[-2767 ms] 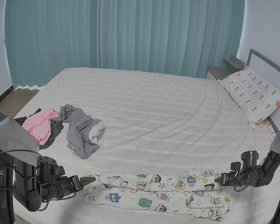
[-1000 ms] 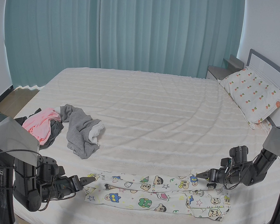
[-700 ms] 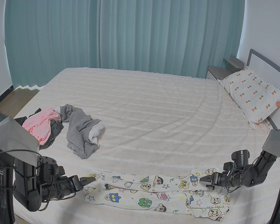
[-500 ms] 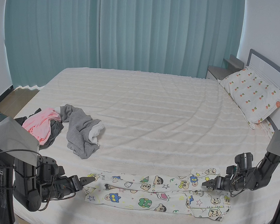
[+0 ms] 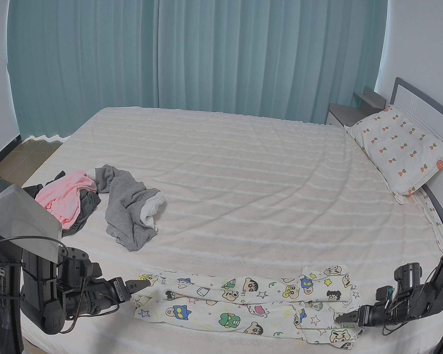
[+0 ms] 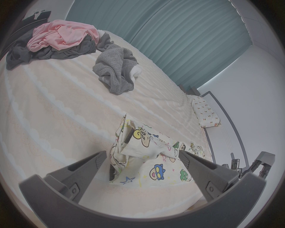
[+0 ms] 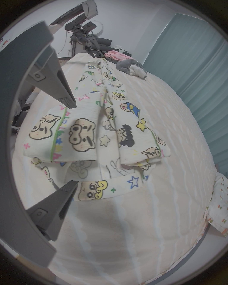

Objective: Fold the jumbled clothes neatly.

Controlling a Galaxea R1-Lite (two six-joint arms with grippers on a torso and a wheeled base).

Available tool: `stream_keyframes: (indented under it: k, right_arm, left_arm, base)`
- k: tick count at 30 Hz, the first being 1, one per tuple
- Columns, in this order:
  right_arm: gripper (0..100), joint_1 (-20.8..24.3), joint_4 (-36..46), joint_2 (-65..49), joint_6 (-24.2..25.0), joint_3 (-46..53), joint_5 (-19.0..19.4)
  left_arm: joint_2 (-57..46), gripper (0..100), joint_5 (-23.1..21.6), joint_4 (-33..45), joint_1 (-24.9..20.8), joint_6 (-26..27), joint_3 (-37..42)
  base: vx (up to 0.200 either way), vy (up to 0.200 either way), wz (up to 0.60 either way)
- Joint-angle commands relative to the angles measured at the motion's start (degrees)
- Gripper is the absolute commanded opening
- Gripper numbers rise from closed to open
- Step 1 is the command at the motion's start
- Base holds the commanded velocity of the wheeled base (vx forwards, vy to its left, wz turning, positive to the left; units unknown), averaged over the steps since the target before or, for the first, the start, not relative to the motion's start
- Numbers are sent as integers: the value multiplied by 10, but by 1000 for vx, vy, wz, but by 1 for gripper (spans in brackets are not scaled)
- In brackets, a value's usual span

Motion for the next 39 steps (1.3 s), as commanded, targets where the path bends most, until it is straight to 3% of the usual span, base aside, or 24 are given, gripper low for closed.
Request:
stream_keyframes:
  k: [1,8,9,20,22,31,39]
  right_arm:
    - [100,-1,-17,30,-13,-1,4]
    - [100,24,-96,60,-7,2,5]
    - [0,25,-96,60,-7,2,6]
    - [0,25,-97,53,-2,15,6]
    - [0,25,-97,39,27,21,8]
    - [0,22,-99,-41,76,17,31]
    - [0,22,-132,-49,88,0,26]
  left_arm:
    - [0,100,0,-10,0,0,0]
    - [0,100,0,-10,0,0,0]
    - [0,100,0,-10,0,0,0]
    - [-1,100,0,-10,0,0,0]
    - [-1,100,0,-10,0,0,1]
    - [-1,100,8,-10,0,0,0]
    - [-1,100,8,-10,0,0,0]
  base:
    - [0,0,0]
    - [0,0,0]
    - [0,0,0]
    - [0,0,0]
    - [0,0,0]
    - [0,0,0]
    - [0,0,0]
